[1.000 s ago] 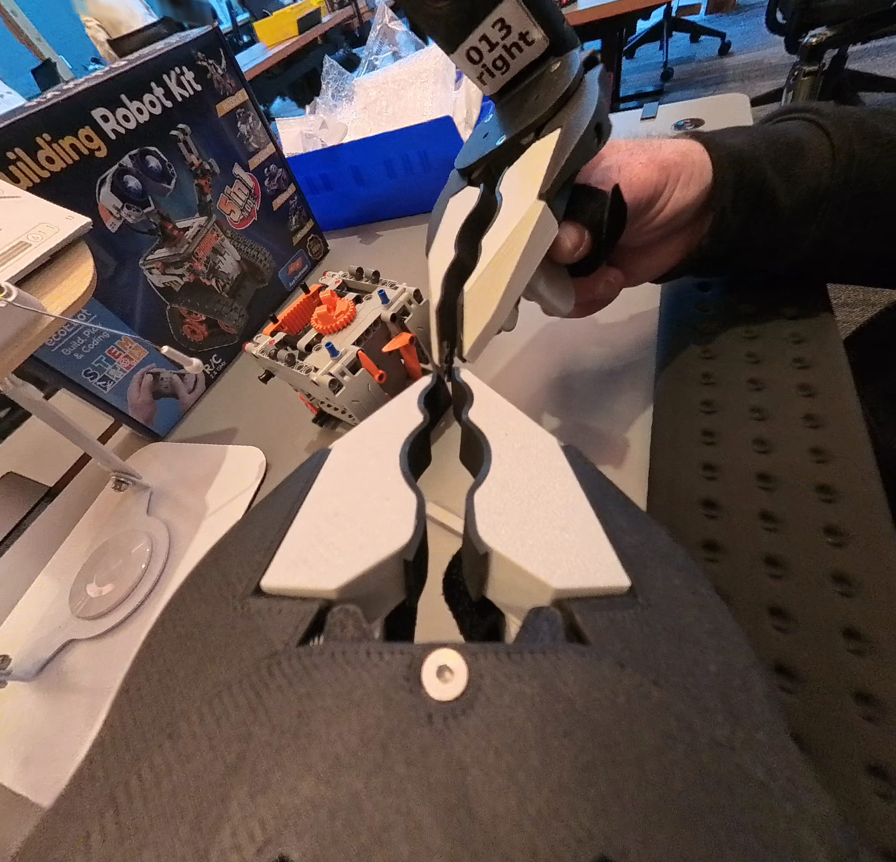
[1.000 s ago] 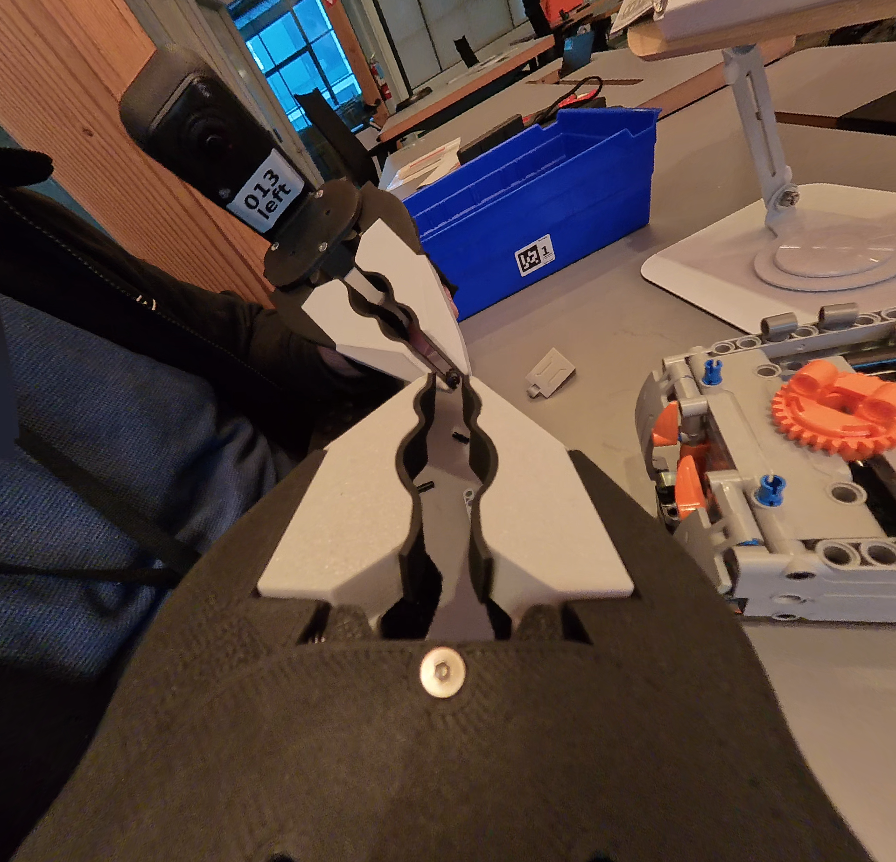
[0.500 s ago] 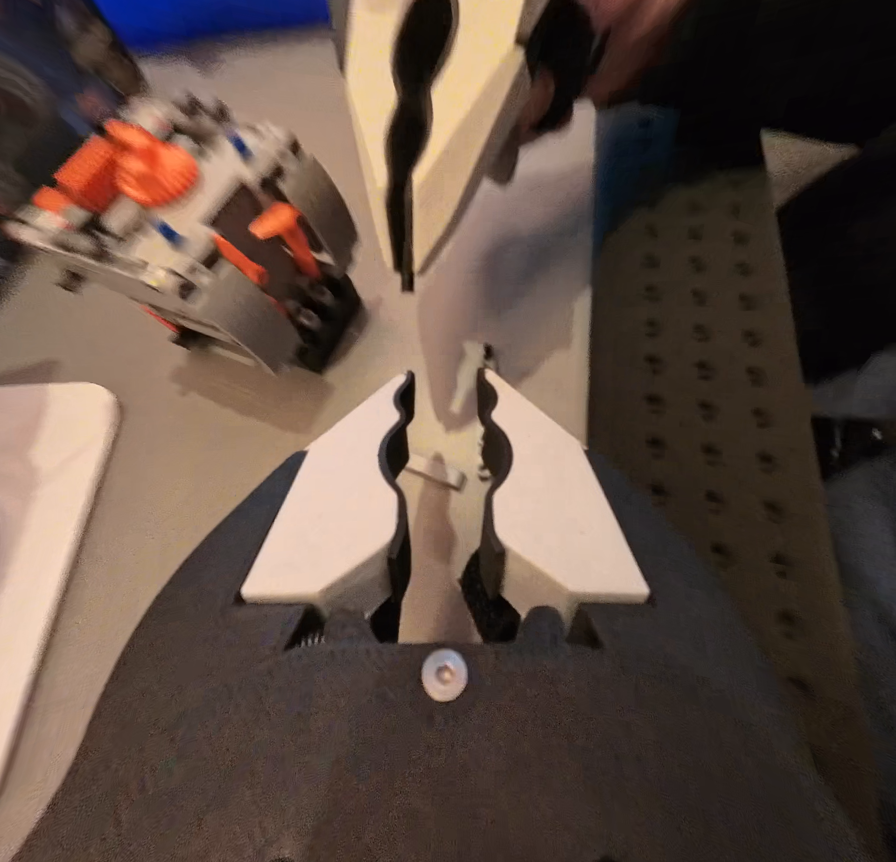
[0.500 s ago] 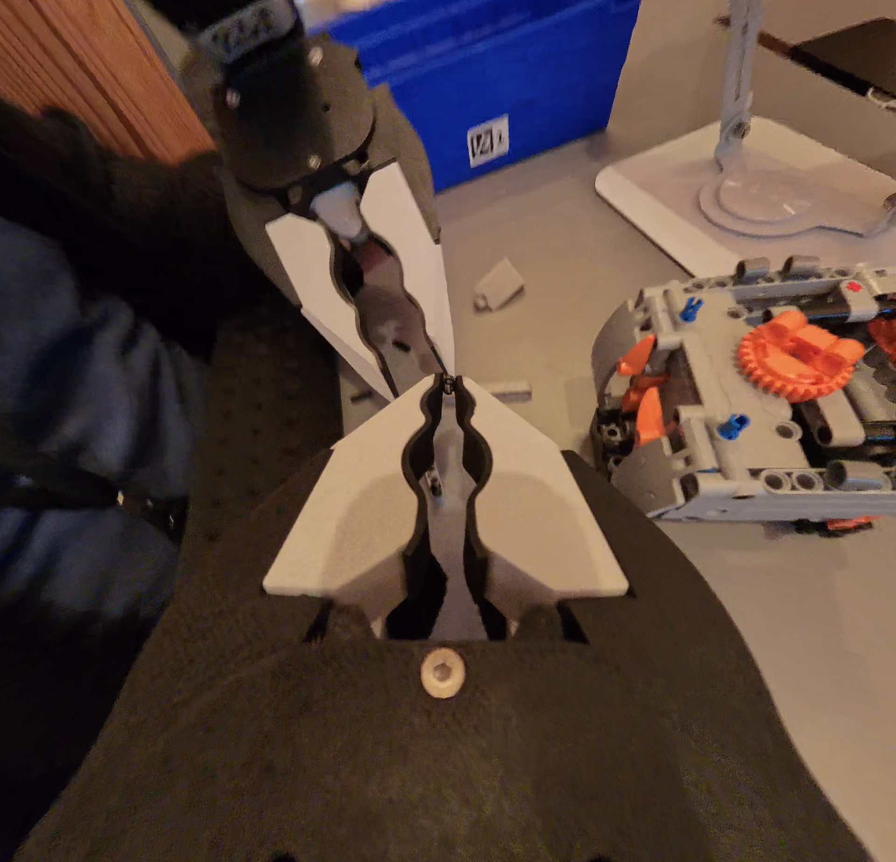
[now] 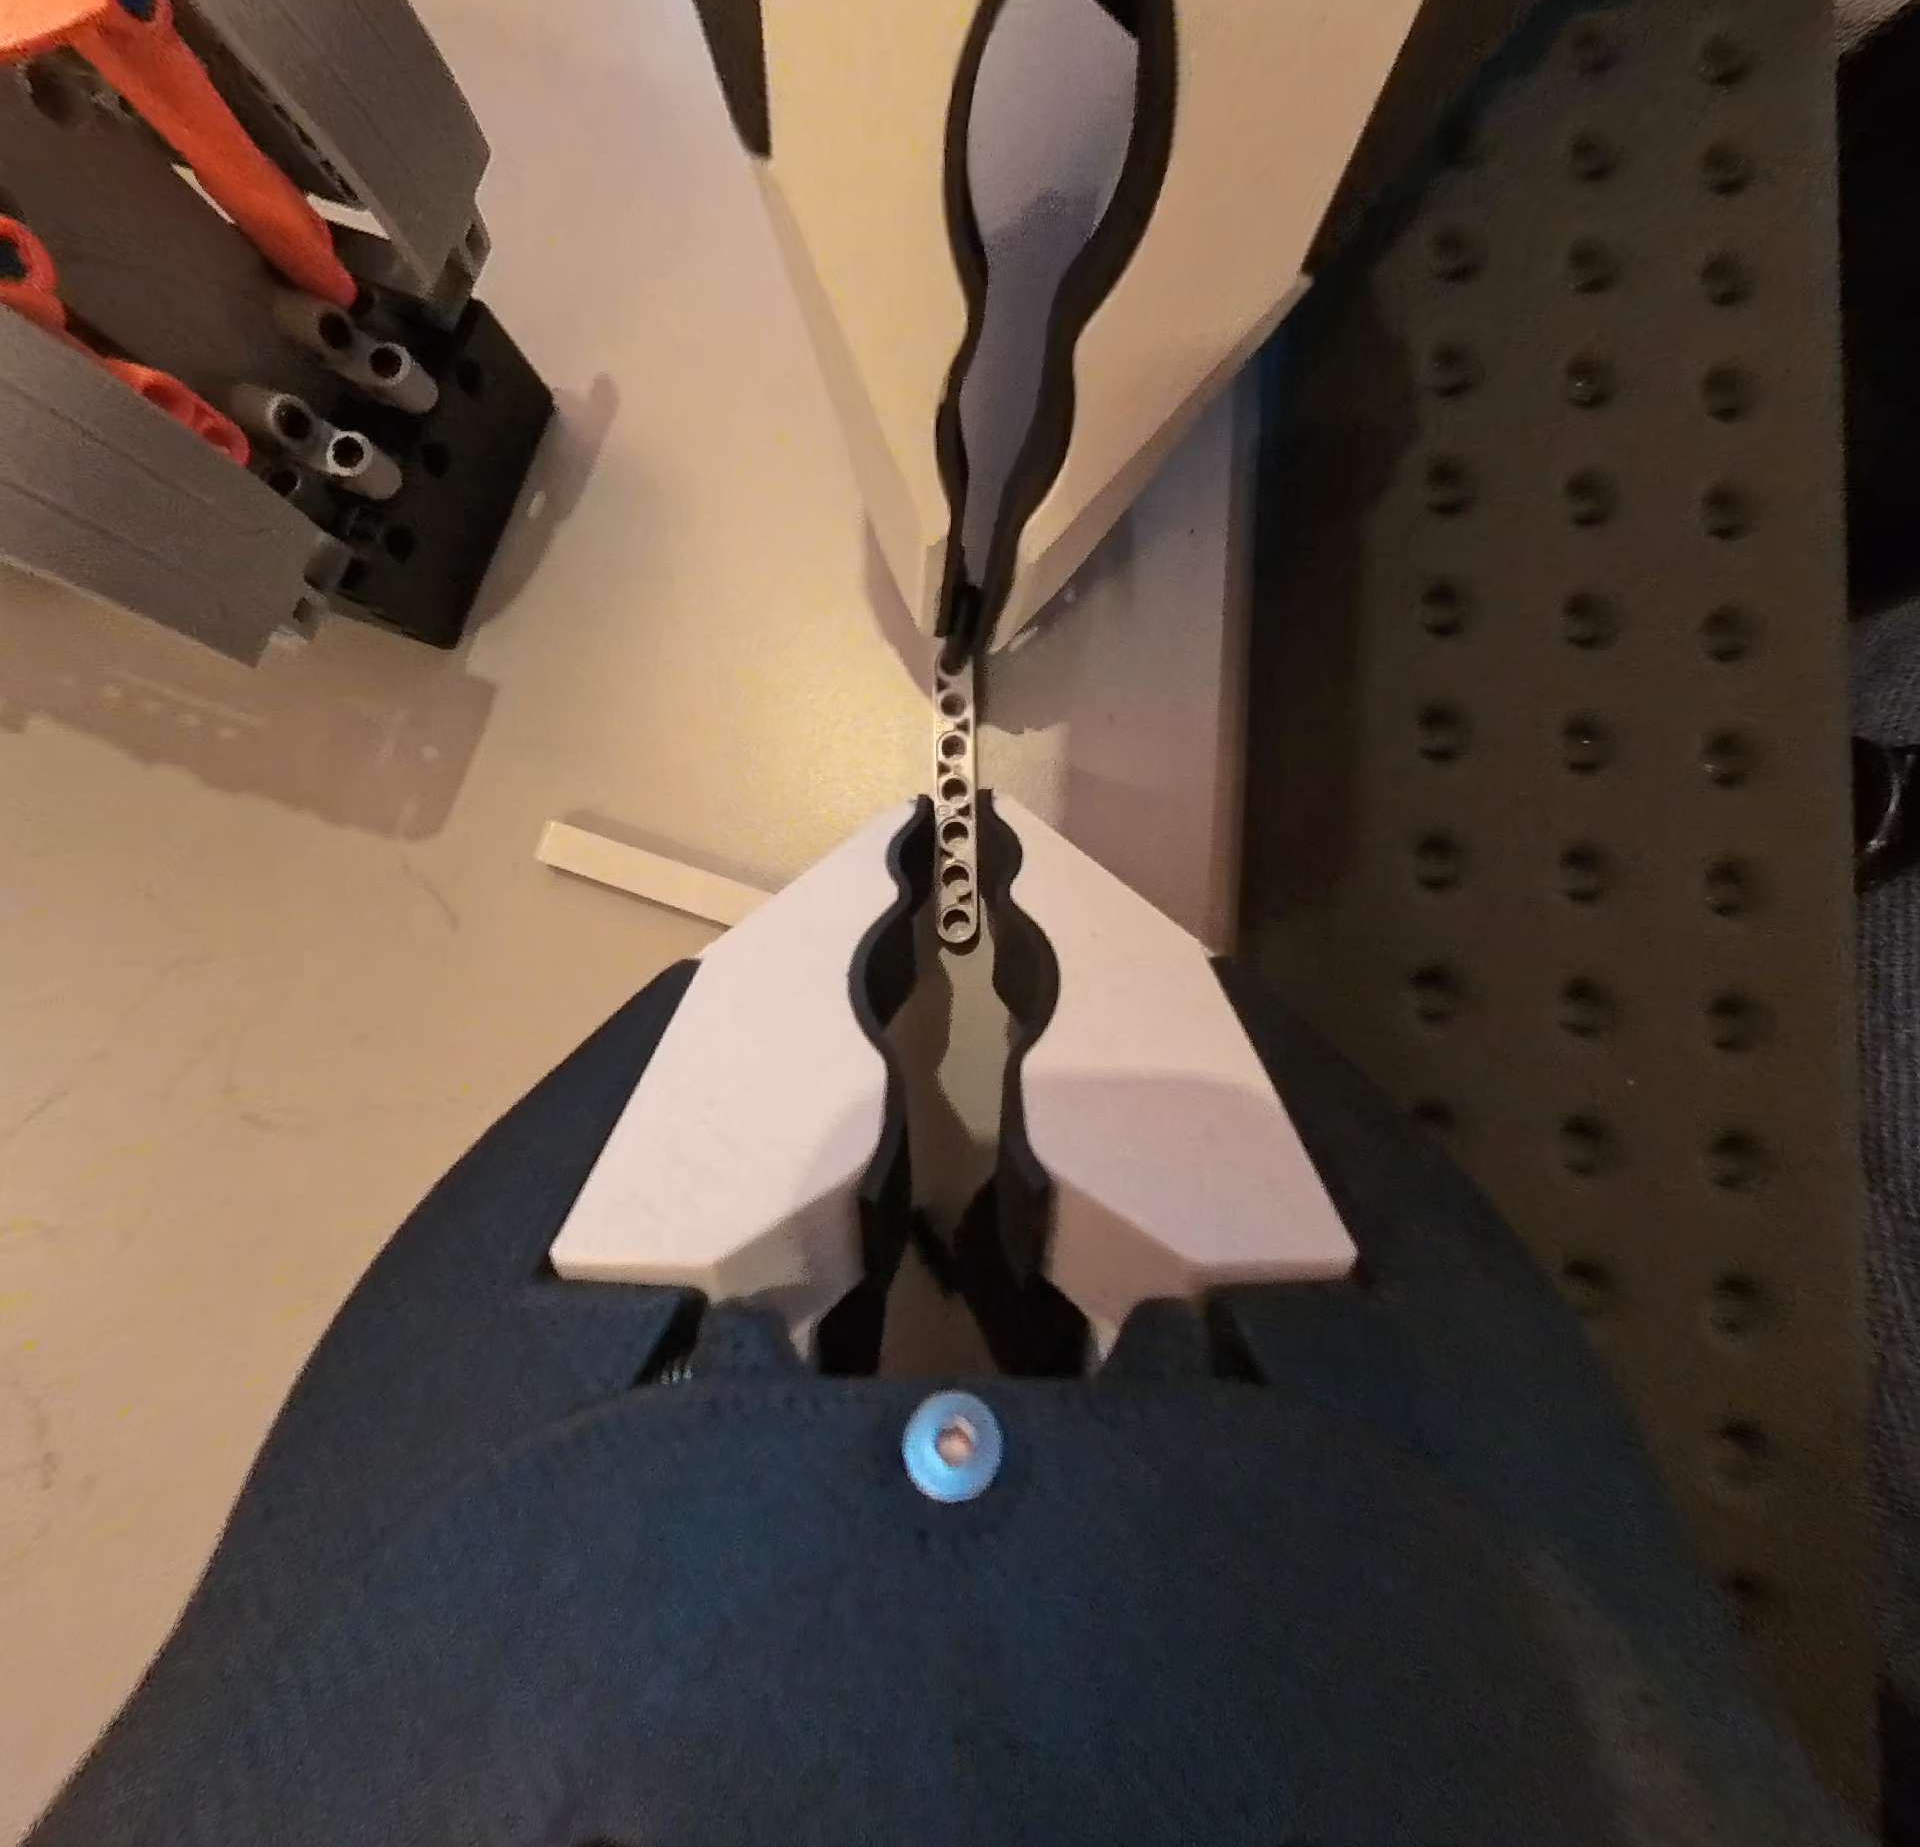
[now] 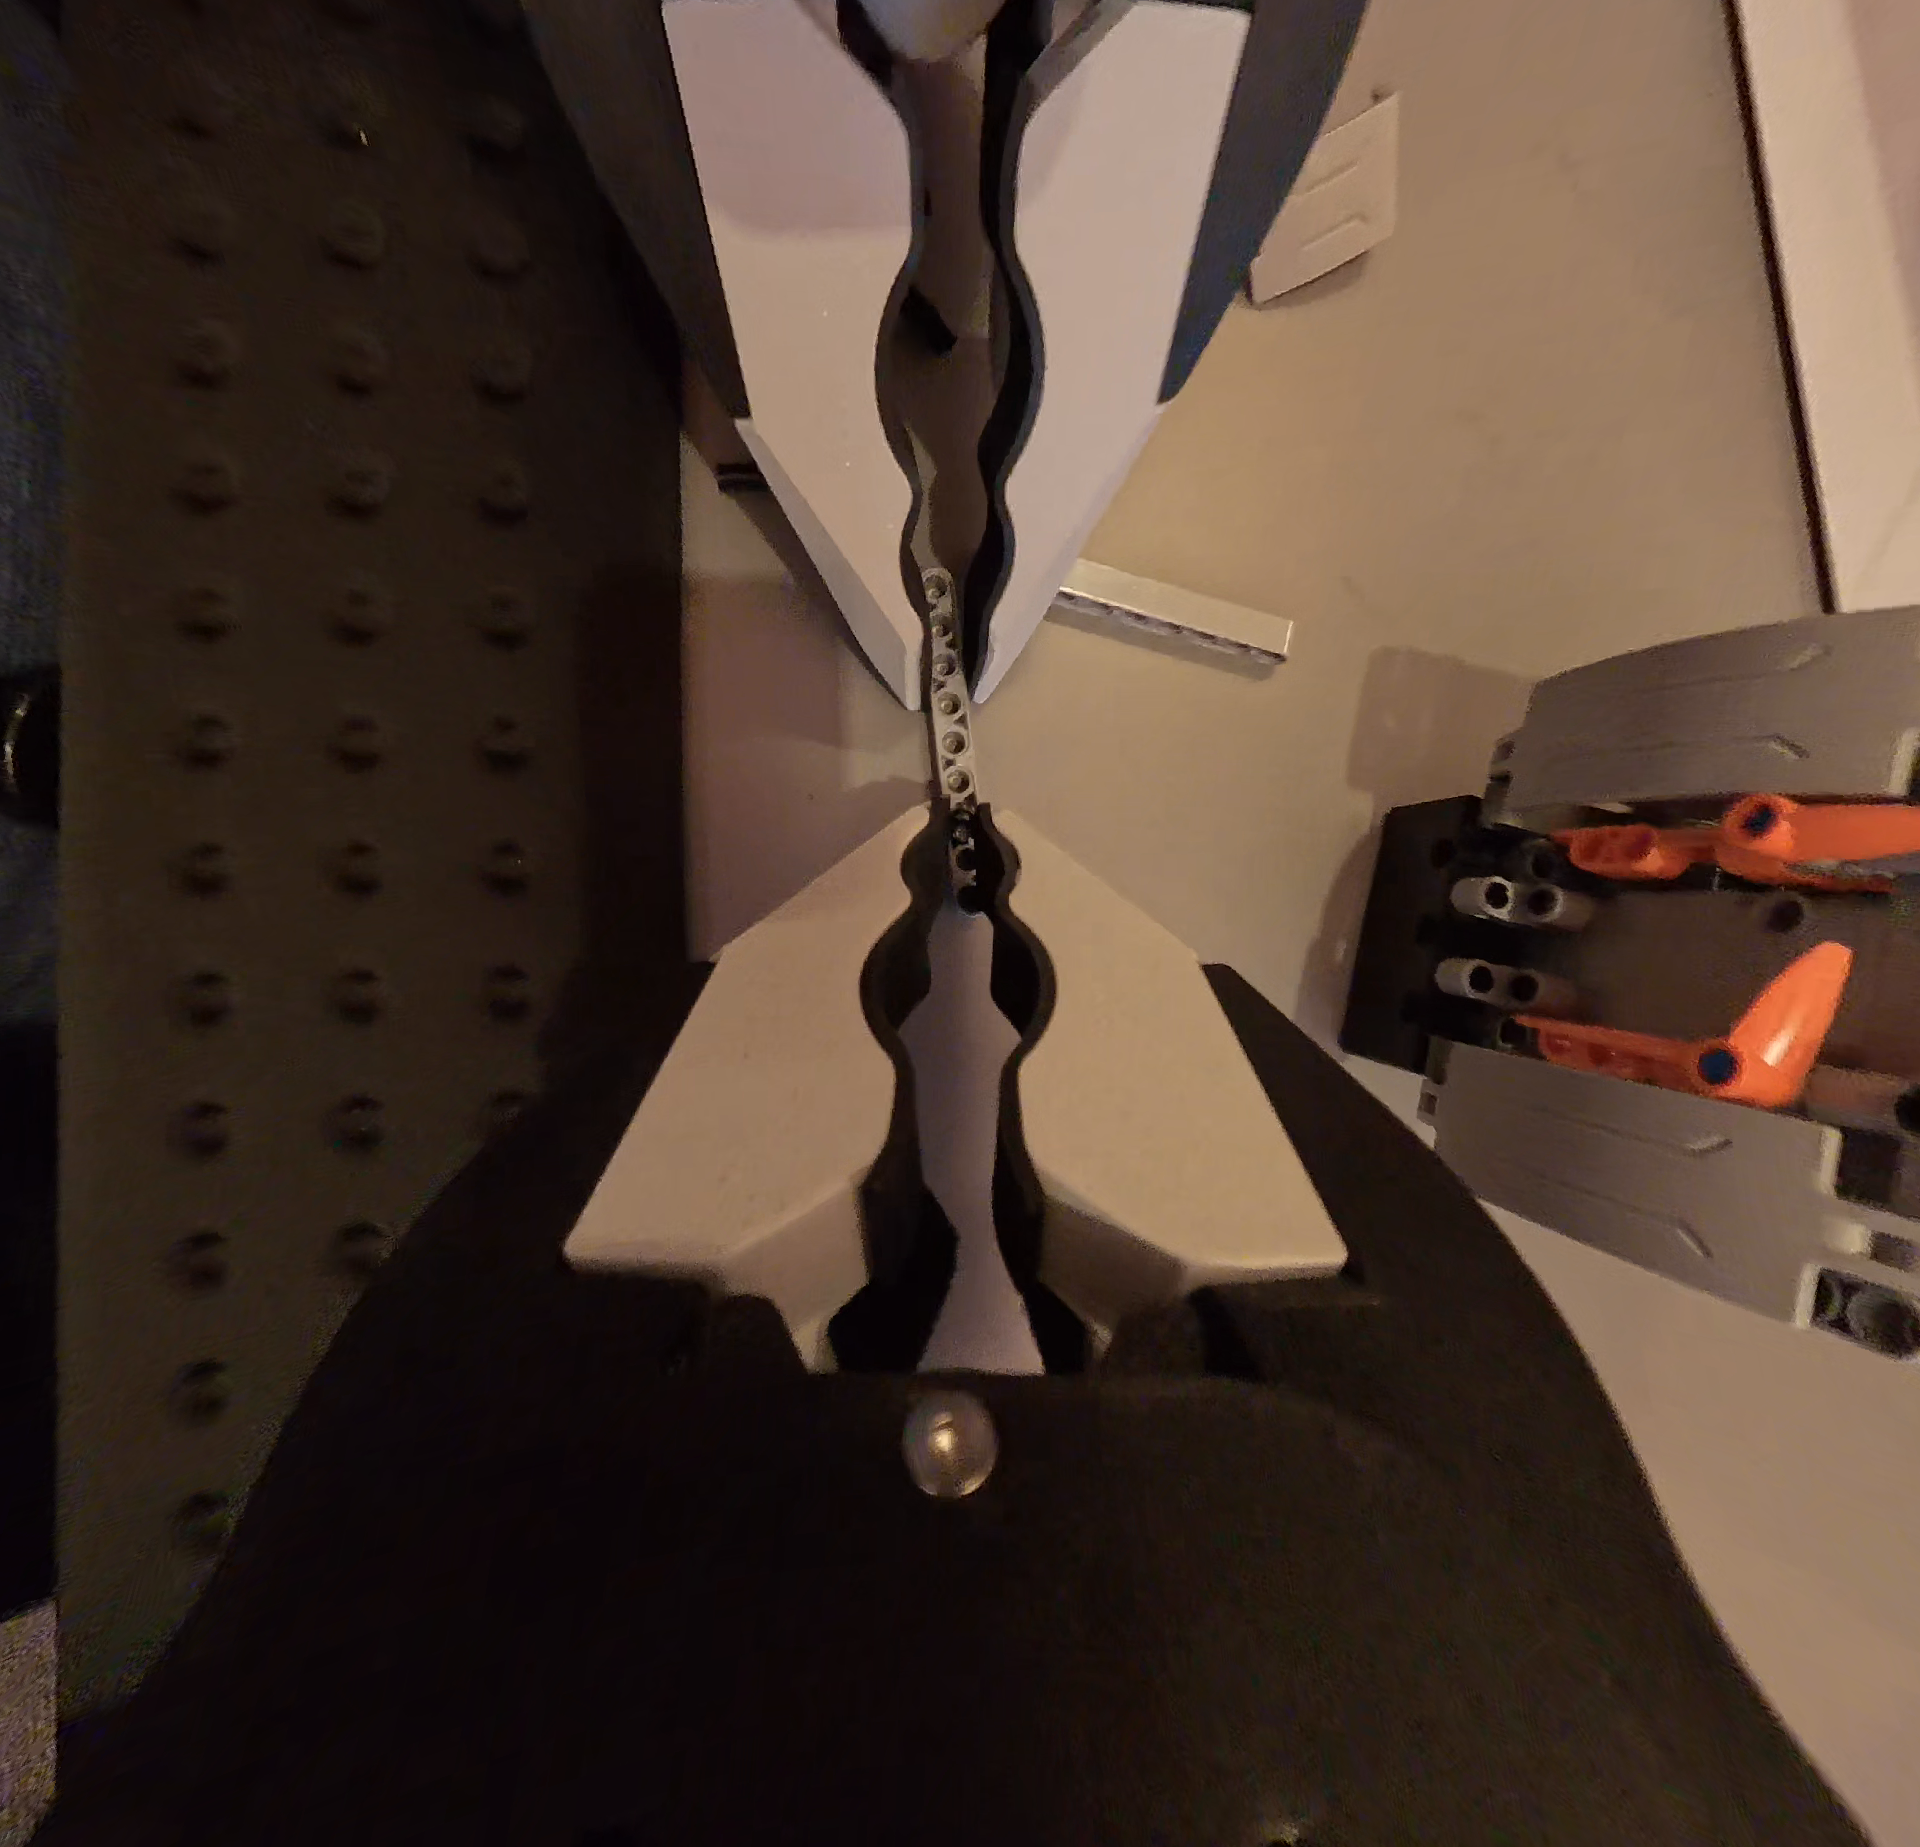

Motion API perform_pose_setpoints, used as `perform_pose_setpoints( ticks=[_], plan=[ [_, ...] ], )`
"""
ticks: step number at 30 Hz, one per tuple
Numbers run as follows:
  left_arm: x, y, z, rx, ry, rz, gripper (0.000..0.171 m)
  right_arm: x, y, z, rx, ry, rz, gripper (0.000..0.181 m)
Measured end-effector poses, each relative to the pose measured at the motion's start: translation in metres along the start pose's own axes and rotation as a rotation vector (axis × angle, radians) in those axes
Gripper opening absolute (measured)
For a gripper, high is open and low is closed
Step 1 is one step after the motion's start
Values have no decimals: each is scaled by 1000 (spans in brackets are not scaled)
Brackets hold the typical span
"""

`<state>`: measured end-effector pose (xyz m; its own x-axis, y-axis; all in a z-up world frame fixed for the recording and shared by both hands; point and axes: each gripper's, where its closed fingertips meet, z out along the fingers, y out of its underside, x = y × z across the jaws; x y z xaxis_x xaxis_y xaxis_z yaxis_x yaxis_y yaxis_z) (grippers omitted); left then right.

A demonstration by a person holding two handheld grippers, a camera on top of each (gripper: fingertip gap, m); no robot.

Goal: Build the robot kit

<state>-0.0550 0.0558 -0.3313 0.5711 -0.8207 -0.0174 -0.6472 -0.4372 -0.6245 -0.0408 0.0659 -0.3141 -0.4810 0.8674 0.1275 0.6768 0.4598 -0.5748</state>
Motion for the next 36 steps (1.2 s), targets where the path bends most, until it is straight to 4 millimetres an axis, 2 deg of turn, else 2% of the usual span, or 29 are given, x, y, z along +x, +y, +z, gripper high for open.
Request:
perform_pose_setpoints(
  ticks=[14, 22, 26, 28, 32, 36],
  plan=[
    [1, -1, 1, -2, -1, 3, 5, -2, 6, 3, -172, -11, -128, 1],
    [2, -1, 1, 2, 13, -1, 5, -6, 7, 8, -206, -123, -152, 1],
    [2, -1, 1, 7, 20, -8, 5, -6, 7, 8, -168, -185, -77, 1],
    [0, -1, 1, 3, 2, 2, 5, -2, 6, 8, -133, -150, -66, 3],
    [0, -1, 1, 4, 2, 2, 5, 0, 0, -5, -24, -127, -12, 0],
    [0, -2, 2, 2, 4, 6, 5, 2, 2, 0, -30, -108, -7, 0]
  ],
)
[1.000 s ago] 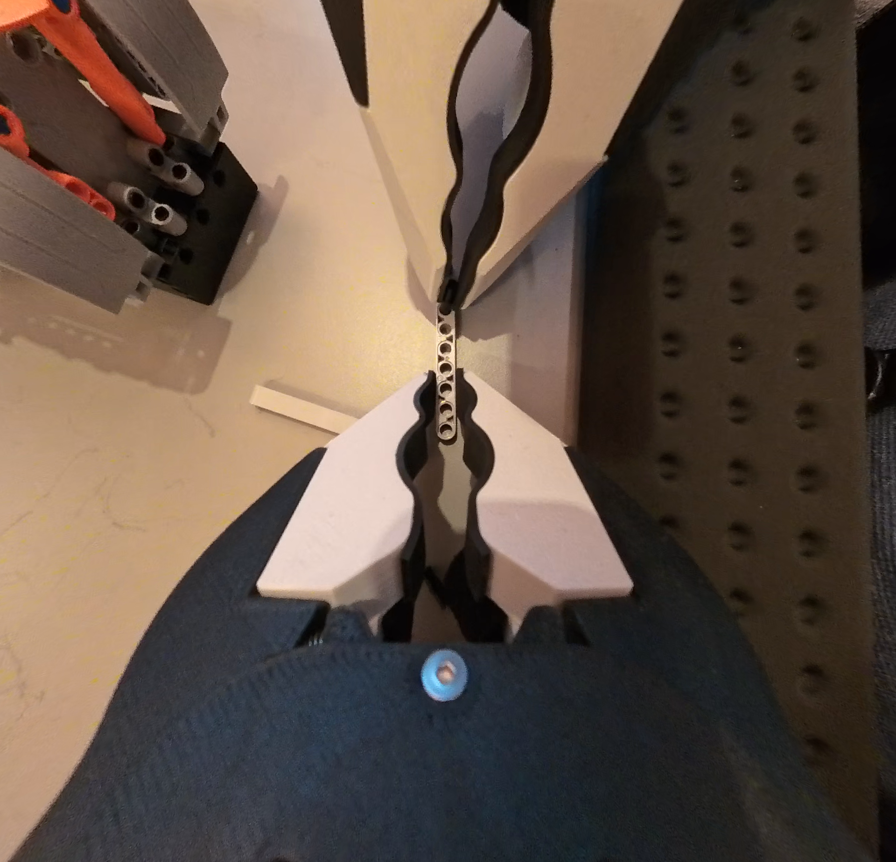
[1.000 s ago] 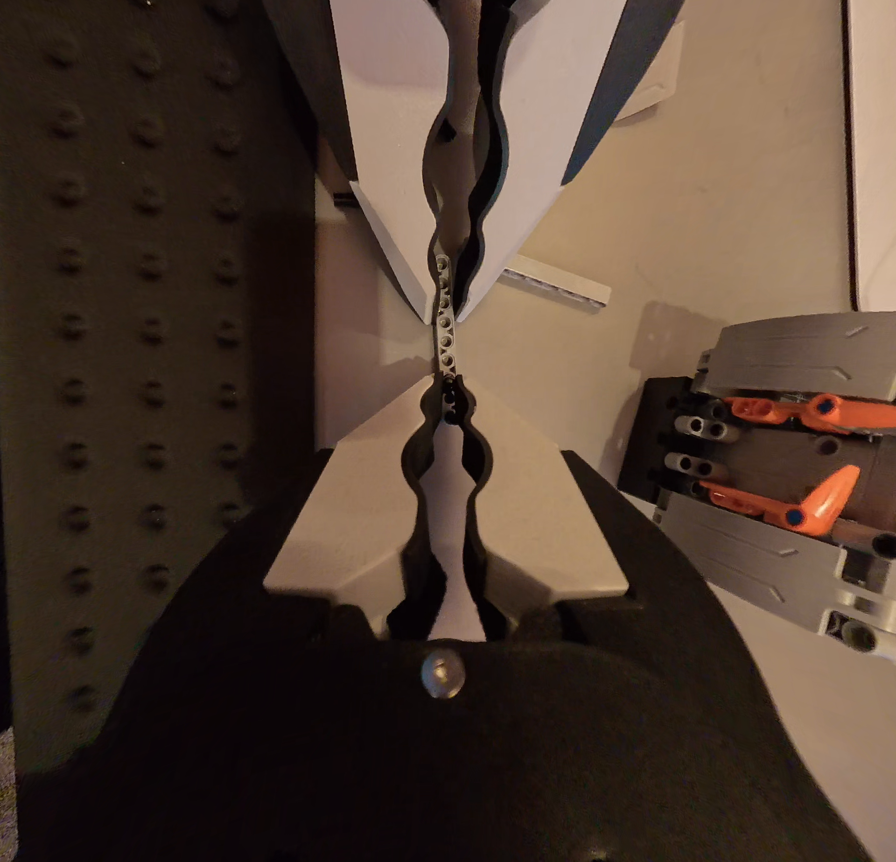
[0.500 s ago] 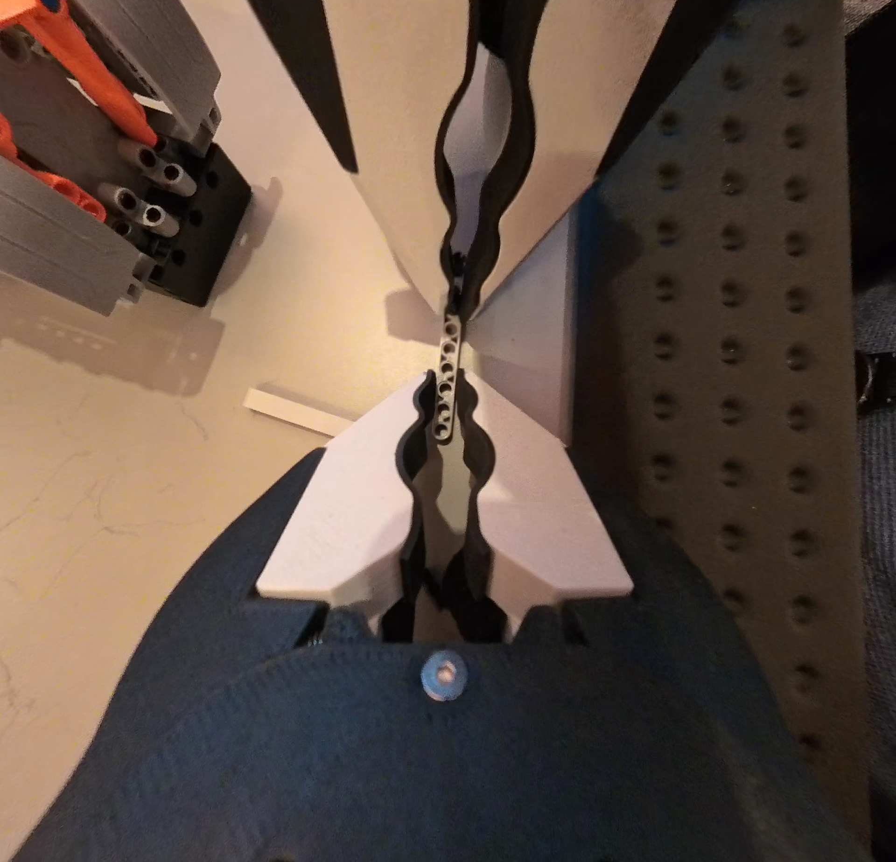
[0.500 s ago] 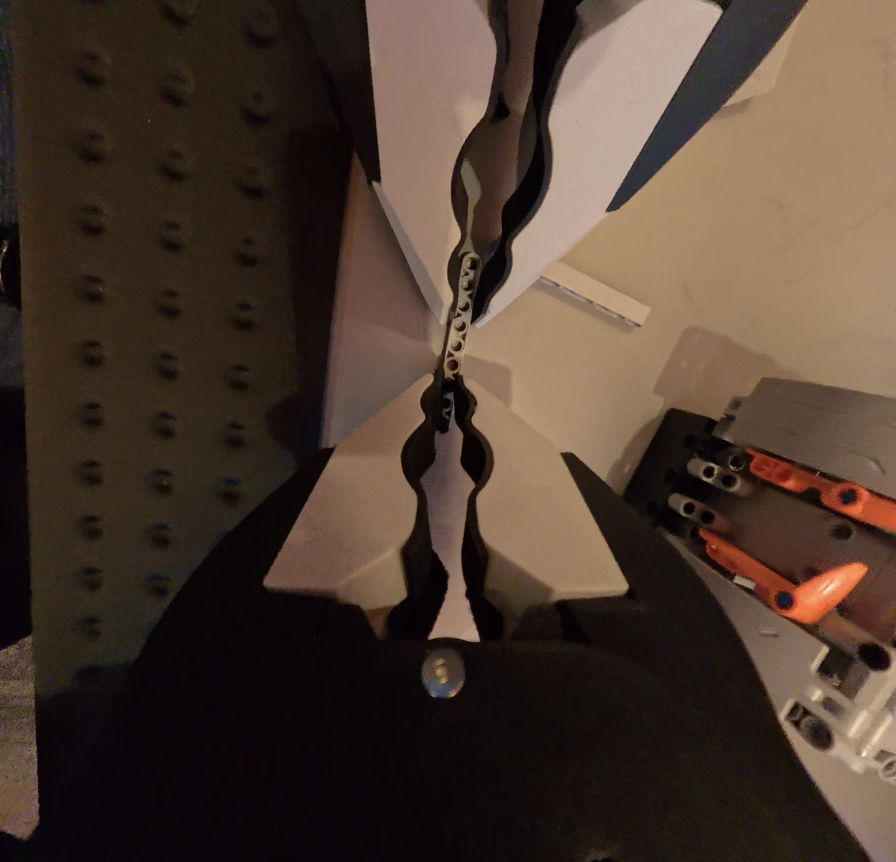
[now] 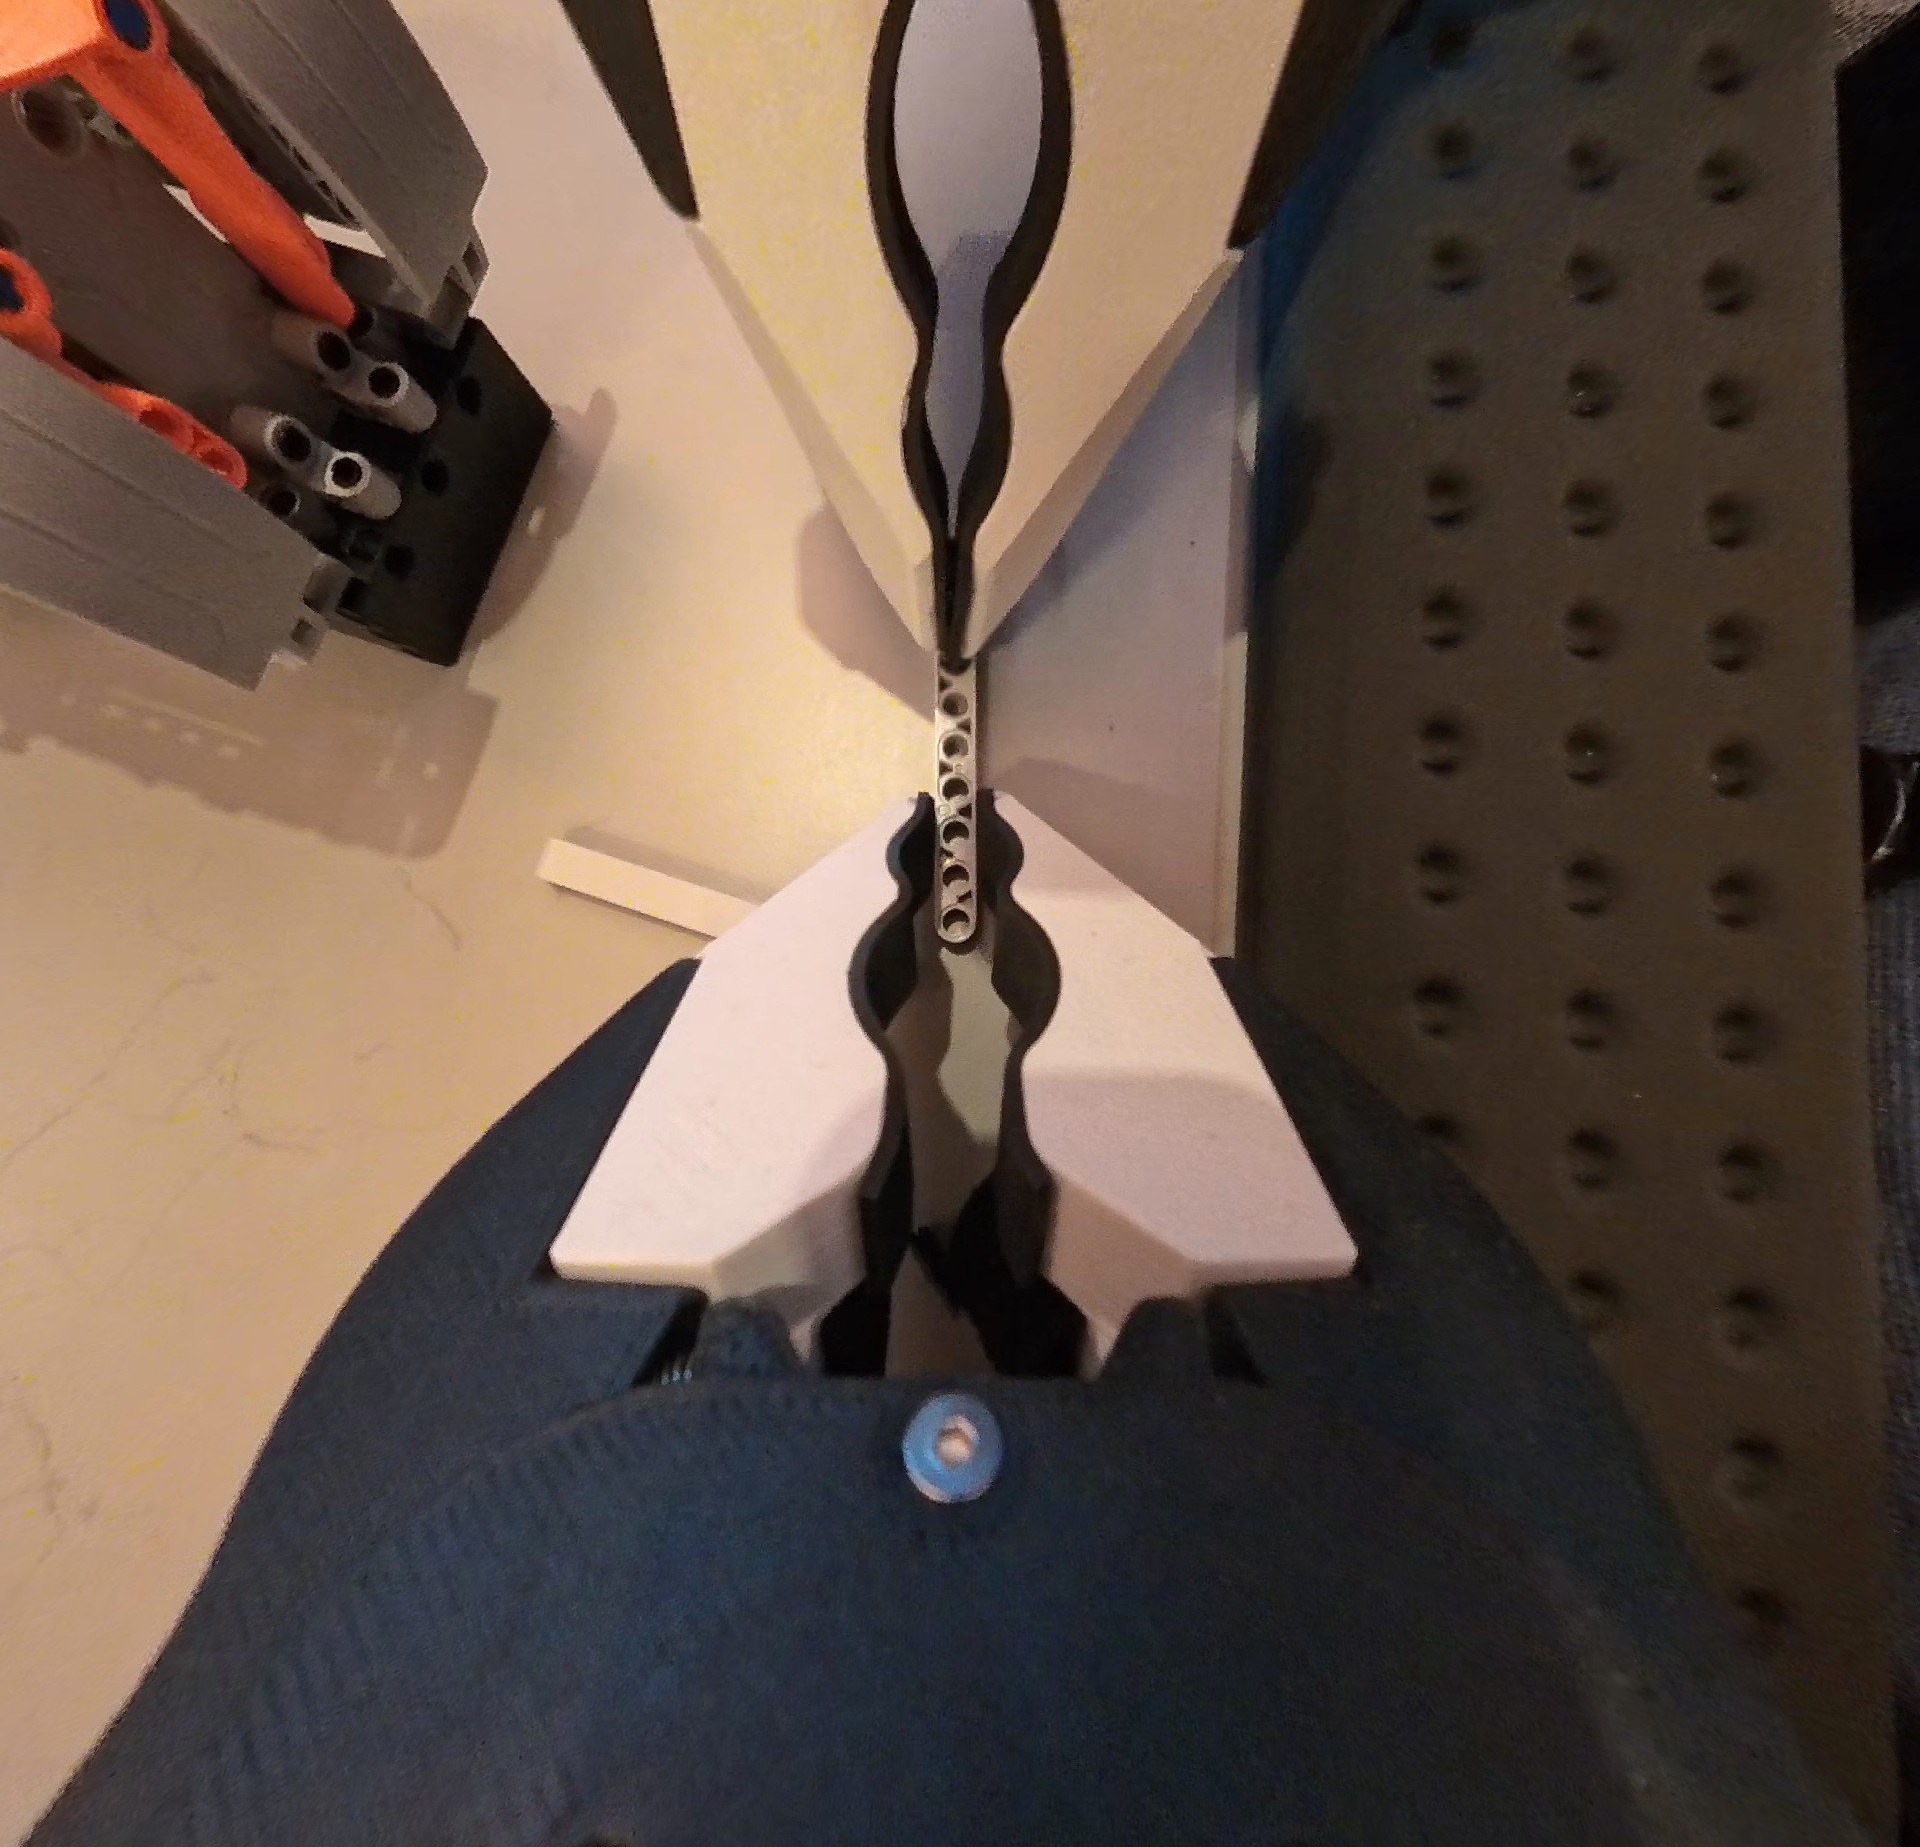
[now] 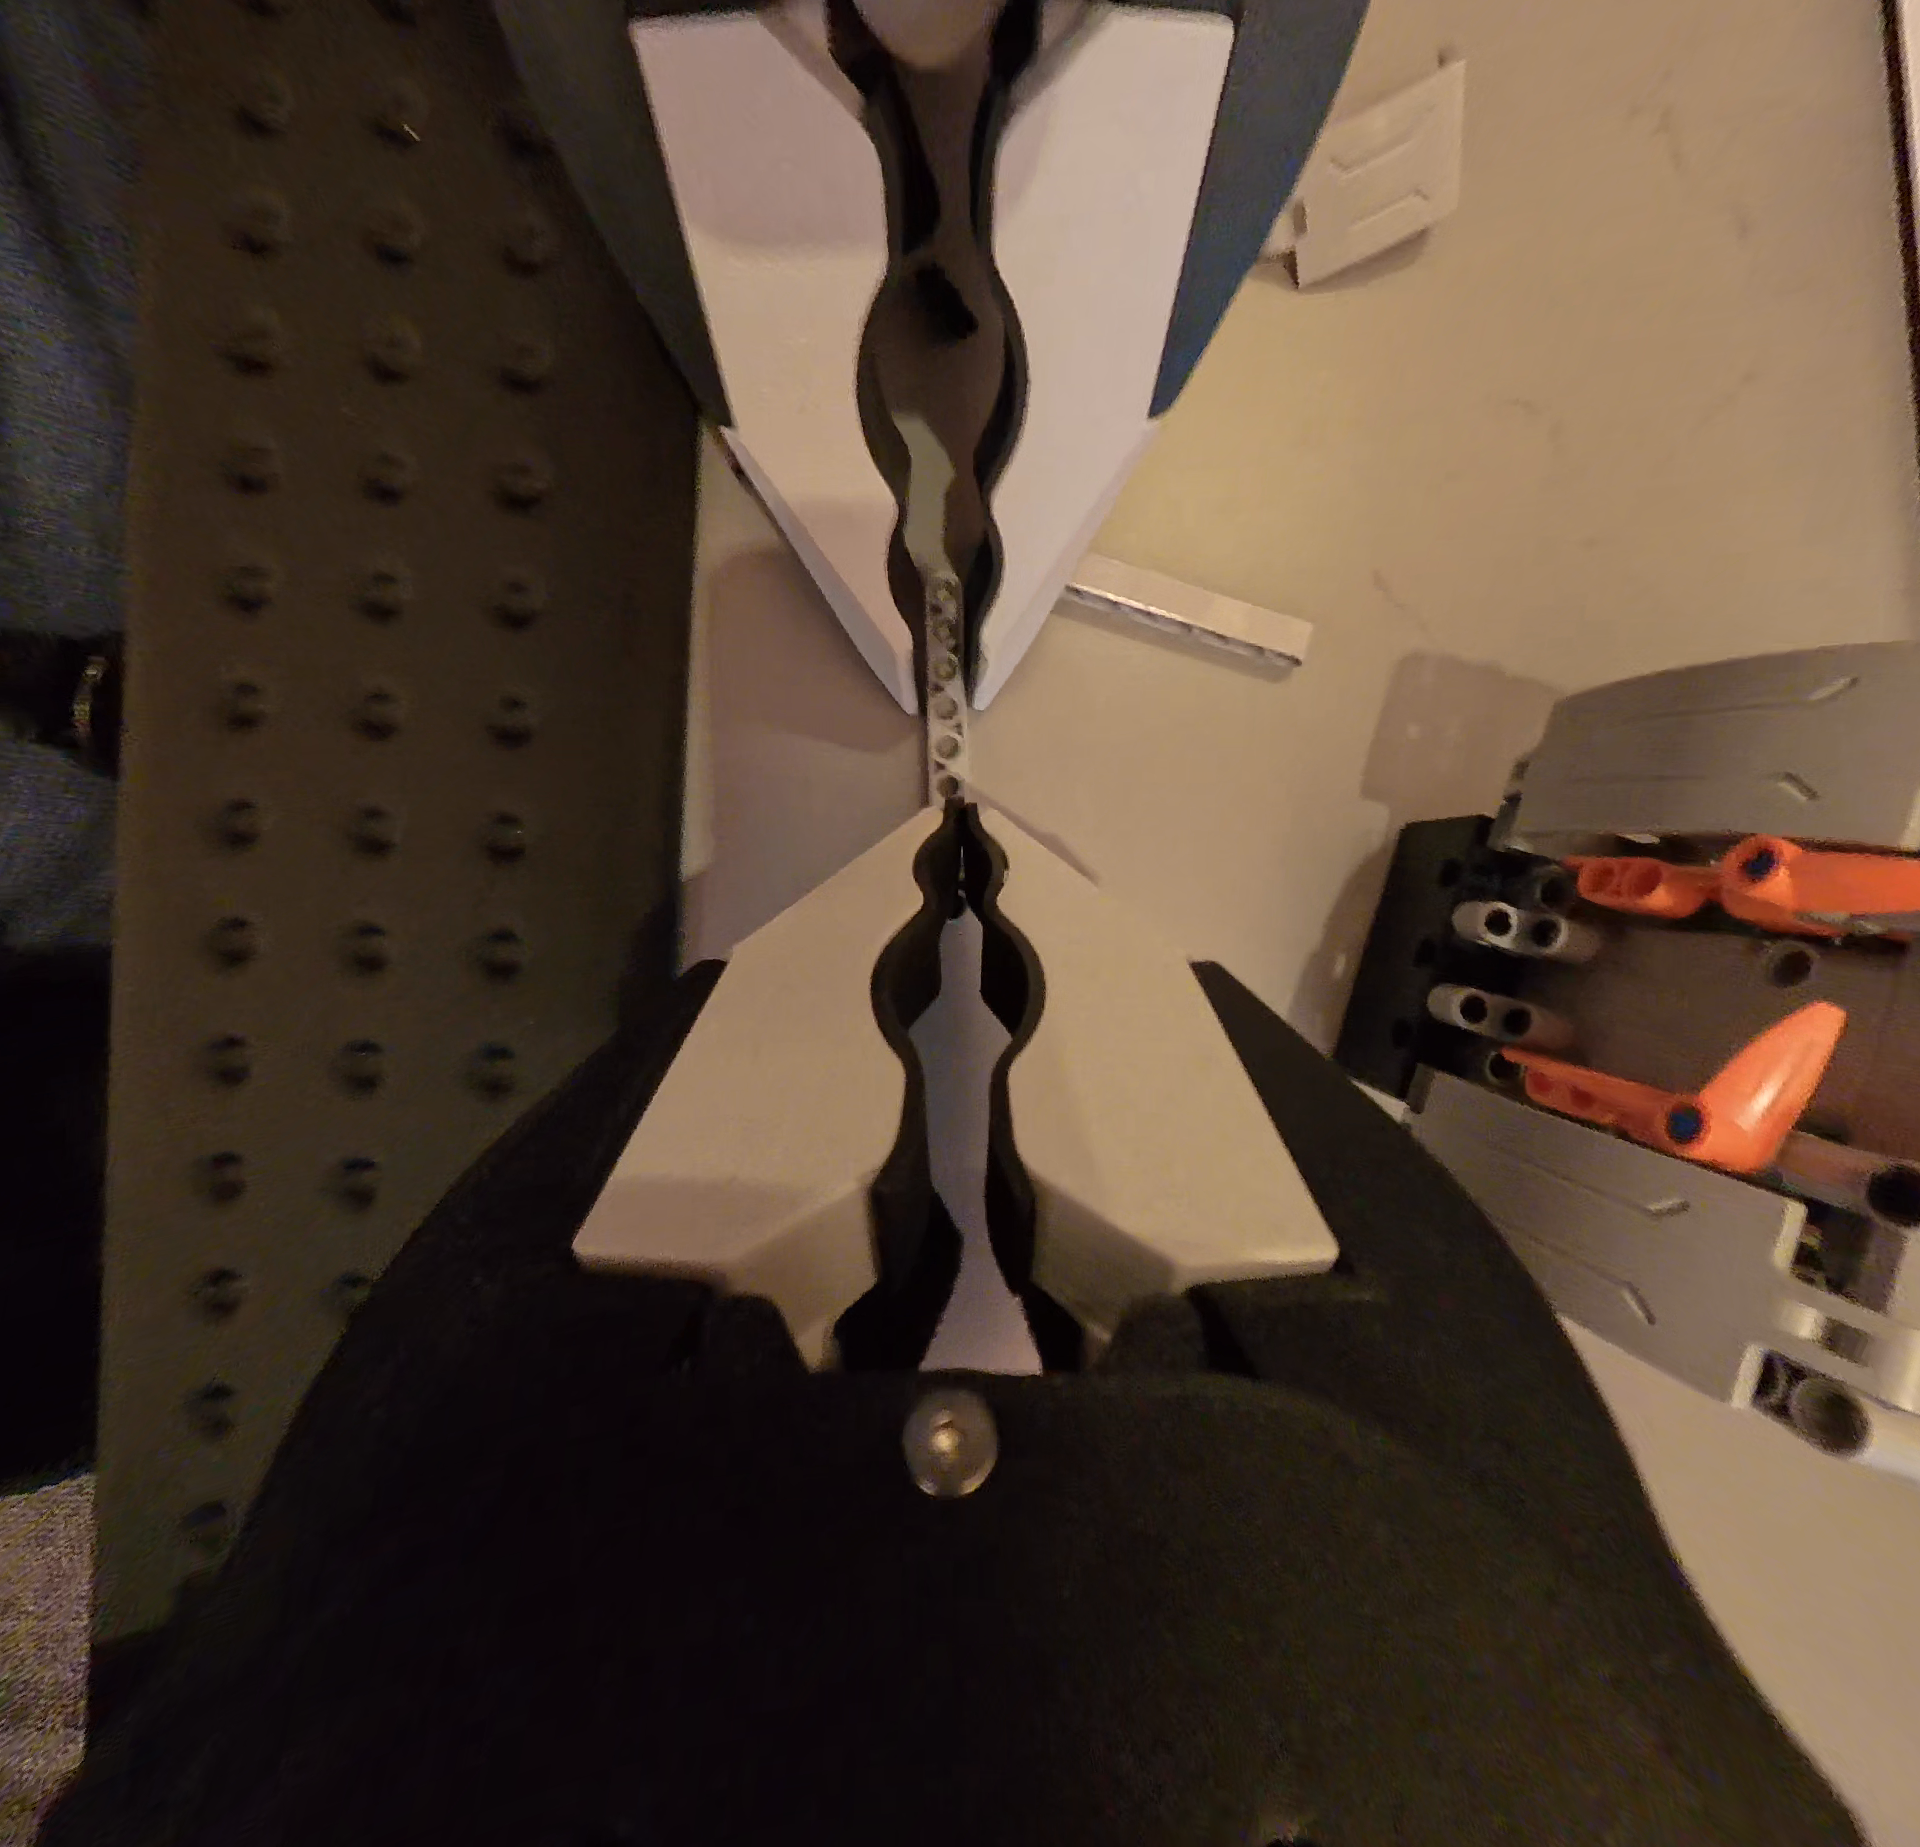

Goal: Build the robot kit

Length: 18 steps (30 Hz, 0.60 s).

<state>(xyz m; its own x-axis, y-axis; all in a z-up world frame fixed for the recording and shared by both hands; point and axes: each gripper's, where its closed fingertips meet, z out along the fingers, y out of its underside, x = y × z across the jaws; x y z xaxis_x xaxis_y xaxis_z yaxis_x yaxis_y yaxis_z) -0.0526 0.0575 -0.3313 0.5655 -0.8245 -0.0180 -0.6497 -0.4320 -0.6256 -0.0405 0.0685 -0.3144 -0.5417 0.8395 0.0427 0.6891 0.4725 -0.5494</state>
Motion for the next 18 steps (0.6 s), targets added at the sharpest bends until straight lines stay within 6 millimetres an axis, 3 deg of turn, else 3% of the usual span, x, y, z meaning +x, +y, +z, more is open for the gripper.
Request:
perform_pose_setpoints(
  ticks=[11, 13, 18],
  plan=[
    [0, 0, 0, 1, 2, -2, 5, 2, 2, 1, 17, 21, -19, 0],
    [-1, 0, 0, 0, -7, 3, 5, 3, -4, -8, 92, 18, 20, 0],
    [-1, 0, 0, 0, -5, -2, 5, 2, 7, -19, 105, 1, 75, 0]
  ],
)
